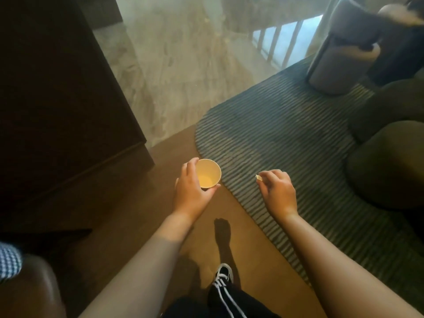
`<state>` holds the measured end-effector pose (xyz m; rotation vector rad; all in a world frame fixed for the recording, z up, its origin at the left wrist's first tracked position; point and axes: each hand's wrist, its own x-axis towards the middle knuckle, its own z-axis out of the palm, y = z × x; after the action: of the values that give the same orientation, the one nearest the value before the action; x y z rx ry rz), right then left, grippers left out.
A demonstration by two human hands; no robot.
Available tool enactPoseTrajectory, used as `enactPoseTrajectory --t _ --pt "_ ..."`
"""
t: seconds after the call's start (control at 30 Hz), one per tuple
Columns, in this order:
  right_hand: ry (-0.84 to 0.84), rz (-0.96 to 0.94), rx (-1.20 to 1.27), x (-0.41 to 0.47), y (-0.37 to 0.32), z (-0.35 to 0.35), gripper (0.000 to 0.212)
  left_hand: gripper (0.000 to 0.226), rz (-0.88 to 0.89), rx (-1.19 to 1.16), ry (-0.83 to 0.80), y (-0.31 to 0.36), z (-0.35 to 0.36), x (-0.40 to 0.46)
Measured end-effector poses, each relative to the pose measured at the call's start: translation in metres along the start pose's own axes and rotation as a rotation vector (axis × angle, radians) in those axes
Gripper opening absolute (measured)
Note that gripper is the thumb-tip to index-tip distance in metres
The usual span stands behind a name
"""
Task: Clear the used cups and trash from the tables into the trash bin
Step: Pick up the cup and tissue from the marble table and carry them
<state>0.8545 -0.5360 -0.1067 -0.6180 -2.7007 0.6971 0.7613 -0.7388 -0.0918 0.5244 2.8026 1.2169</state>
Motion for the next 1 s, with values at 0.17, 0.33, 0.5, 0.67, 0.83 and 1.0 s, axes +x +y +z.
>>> enactPoseTrajectory --t 0.17,0.33,0.5,0.67,0.83,1.0 --pt "0.026 0.05 0.007 0.064 0.018 -0.007 0.021 0.086 0.036 -0.007 -0.035 0.019 0.023 0.068" --pt "0.025 0.09 0.029 0.124 0.026 0.01 0.021 0.085 0.028 -0.013 -0.074 0.021 0.041 0.138" --pt "0.048 0.1 0.042 0.209 0.028 0.04 0.019 0.085 0.052 -0.042 -0.075 0.016 0.058 0.231" --pt "0.061 0.149 0.05 0.318 0.03 0.076 0.019 0.082 0.057 -0.046 -0.103 0.003 0.07 0.35" --pt "0.054 0.233 0.037 0.425 0.016 0.099 0.017 0.083 0.086 -0.022 -0.152 -0.003 0.069 0.465" --pt "0.085 0.261 0.058 0.512 0.007 0.106 0.016 0.084 0.097 -0.032 -0.15 0.003 0.077 0.563"
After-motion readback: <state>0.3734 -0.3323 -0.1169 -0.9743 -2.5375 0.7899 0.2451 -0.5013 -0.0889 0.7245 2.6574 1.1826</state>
